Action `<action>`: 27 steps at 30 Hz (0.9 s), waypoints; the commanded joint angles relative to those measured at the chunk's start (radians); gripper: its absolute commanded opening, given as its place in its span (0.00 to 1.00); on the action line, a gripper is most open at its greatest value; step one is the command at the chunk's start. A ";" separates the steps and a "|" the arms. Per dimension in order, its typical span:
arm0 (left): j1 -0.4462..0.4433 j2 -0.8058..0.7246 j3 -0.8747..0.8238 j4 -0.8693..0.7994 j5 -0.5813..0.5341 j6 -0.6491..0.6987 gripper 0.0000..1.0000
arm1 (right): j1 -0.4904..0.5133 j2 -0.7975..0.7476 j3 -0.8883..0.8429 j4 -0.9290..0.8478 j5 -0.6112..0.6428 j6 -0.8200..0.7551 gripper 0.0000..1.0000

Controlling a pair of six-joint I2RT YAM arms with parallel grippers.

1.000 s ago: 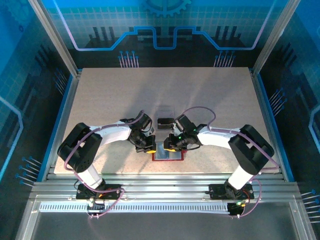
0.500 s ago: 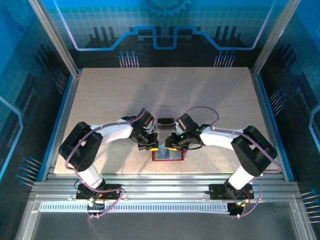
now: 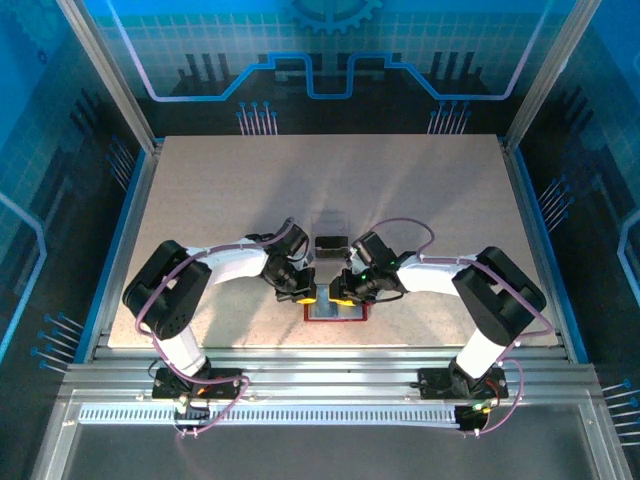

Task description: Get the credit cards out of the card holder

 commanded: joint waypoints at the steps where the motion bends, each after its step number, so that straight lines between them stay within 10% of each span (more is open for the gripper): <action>1: -0.006 0.019 -0.027 -0.032 -0.037 0.021 0.00 | -0.014 0.013 -0.008 -0.014 0.000 -0.010 0.29; 27: -0.006 0.017 -0.031 -0.025 -0.028 0.019 0.00 | -0.017 -0.008 -0.025 -0.002 -0.003 -0.002 0.33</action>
